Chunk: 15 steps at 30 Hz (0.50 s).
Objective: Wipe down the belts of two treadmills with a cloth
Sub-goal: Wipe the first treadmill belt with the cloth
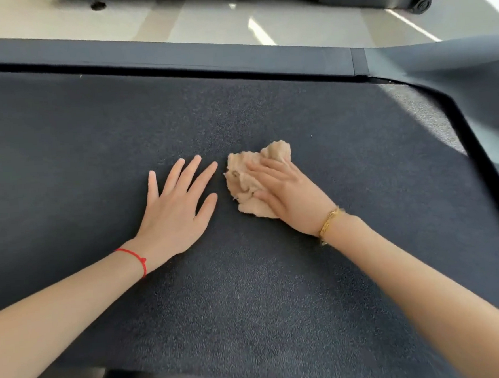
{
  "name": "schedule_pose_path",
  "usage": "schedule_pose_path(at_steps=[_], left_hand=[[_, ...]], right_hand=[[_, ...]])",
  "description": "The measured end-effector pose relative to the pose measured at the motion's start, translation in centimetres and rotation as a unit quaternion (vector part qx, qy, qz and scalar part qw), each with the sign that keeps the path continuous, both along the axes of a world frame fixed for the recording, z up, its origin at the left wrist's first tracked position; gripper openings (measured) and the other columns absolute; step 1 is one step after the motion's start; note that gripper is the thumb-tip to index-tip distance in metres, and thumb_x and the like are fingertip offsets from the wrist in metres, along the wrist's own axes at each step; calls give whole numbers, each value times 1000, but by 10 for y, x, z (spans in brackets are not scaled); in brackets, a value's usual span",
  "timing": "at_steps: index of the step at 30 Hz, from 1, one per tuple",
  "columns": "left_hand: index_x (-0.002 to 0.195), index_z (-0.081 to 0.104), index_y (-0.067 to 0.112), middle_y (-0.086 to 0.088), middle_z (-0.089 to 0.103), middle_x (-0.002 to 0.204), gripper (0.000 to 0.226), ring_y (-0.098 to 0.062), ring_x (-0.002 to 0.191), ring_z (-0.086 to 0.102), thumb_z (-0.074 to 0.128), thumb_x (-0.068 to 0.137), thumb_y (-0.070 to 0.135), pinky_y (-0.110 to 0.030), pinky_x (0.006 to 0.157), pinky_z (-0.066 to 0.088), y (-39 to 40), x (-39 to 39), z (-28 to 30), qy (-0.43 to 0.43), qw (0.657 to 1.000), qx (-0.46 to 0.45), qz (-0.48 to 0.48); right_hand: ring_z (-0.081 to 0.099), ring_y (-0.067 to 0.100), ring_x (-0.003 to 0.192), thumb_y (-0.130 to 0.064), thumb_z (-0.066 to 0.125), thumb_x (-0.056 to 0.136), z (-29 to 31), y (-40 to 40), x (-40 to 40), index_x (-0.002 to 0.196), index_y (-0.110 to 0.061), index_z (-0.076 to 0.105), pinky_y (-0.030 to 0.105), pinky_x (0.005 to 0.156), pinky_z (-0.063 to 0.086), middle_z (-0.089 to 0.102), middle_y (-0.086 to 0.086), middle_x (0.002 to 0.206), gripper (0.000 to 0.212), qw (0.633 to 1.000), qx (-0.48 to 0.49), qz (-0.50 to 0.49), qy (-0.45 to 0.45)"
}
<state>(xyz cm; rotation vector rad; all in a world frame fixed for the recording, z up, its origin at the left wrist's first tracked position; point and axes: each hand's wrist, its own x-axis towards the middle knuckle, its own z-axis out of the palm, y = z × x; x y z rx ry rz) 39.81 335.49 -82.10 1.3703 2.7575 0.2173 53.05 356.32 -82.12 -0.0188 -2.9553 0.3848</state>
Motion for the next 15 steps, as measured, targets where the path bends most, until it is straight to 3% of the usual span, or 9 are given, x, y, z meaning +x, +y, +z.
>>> schedule_pose_path(at_steps=[2,4,6,8,10,13,15], left_hand=[[157,6,41,11,5,167,65,-16,154,-1,7,95,59,-62,120,3,-9,-12,2,0,1000,-3,7],[157,4,43,12,3,166,65,-15,153,-2,6,94,62,-62,120,2,-14,-20,3,-2,1000,-10,6],[157,3,43,13,1,166,65,-15,153,-5,6,94,62,-63,119,1,-15,-21,3,-8,1000,-9,5],[157,3,43,13,1,166,64,-14,153,-5,7,95,62,-64,119,1,-14,-20,1,-9,1000,2,10],[157,5,42,13,3,166,64,-14,153,-4,9,96,61,-64,119,1,-12,-19,-1,-4,1000,7,15],[157,7,41,12,4,166,63,-15,154,-3,11,96,59,-65,118,2,-12,-19,-2,5,1000,7,22],[157,7,41,12,5,166,63,-15,154,-2,13,97,58,-65,118,4,-12,-19,-3,13,1000,7,22]], right_hand=[[45,40,131,-40,25,98,12,6,-7,131,0,56,54,114,28,55,18,137,60,1000,9,-12,6],[59,50,103,-36,26,96,26,23,-30,108,7,63,66,95,39,64,28,110,58,996,49,-24,67],[59,43,91,-46,21,94,31,54,-67,98,1,59,59,89,41,62,22,95,60,991,92,-84,56],[58,36,93,-59,17,90,31,84,-102,100,-8,53,53,92,37,60,14,97,63,977,129,-167,12],[54,35,105,-59,24,91,27,103,-129,106,-11,55,53,99,34,59,14,108,59,971,110,-210,-38],[46,34,119,-46,25,98,27,99,-165,116,-11,58,52,108,28,54,15,120,51,970,141,-188,-58],[46,36,117,-49,6,92,28,79,-182,118,-10,61,54,106,29,52,19,119,72,975,156,-141,-74]])
